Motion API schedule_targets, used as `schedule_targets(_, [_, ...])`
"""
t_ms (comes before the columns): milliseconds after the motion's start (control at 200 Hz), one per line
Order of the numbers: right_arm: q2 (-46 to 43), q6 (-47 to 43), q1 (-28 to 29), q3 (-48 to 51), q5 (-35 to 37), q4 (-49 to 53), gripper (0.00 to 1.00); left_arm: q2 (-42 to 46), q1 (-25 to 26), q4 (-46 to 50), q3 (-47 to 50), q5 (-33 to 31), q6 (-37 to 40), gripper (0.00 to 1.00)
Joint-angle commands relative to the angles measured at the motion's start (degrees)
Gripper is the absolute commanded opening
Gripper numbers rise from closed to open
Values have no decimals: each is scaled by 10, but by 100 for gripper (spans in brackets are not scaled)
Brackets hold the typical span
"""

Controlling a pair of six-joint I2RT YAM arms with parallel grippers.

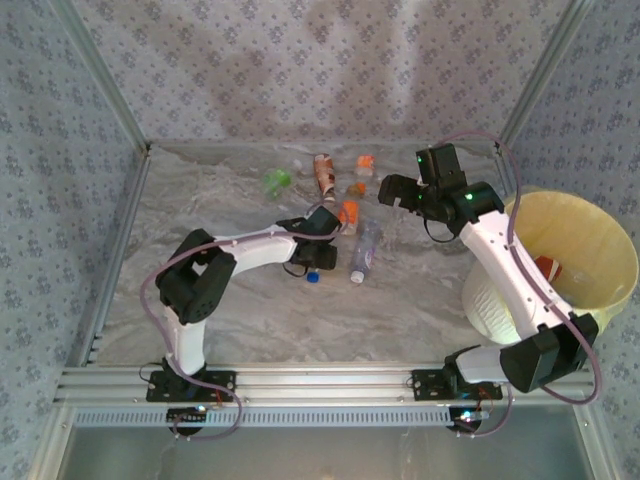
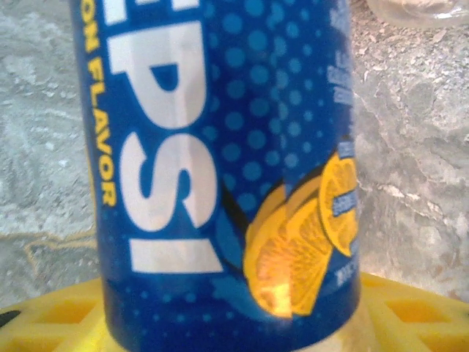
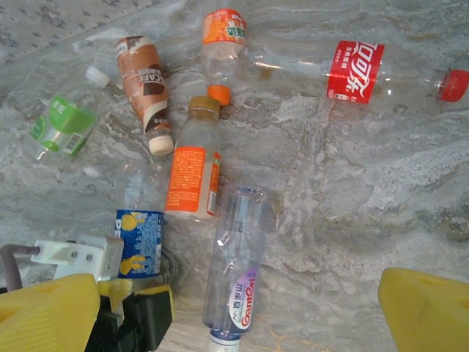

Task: Put the plastic bottles in the bin

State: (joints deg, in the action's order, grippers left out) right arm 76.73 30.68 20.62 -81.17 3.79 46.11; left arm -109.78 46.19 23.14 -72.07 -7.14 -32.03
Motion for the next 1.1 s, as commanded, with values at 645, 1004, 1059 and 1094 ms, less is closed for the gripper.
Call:
schedule_targets(645, [-105,40,3,167,-269,-360,100,317,-30,-235,168,159,120,50])
schedule_targets(1004, [-69,45,50,152,-309,-443,100,365,-58,-294,173,342,115,50])
schedule_targets(1059, [-61,47,56,149,-313,-454,100,363,-60,-307,174,360,109,50])
schedule_targets(1094, [-56,48,60,148,-317,-461,100,362,-62,-315,175,369,105,50])
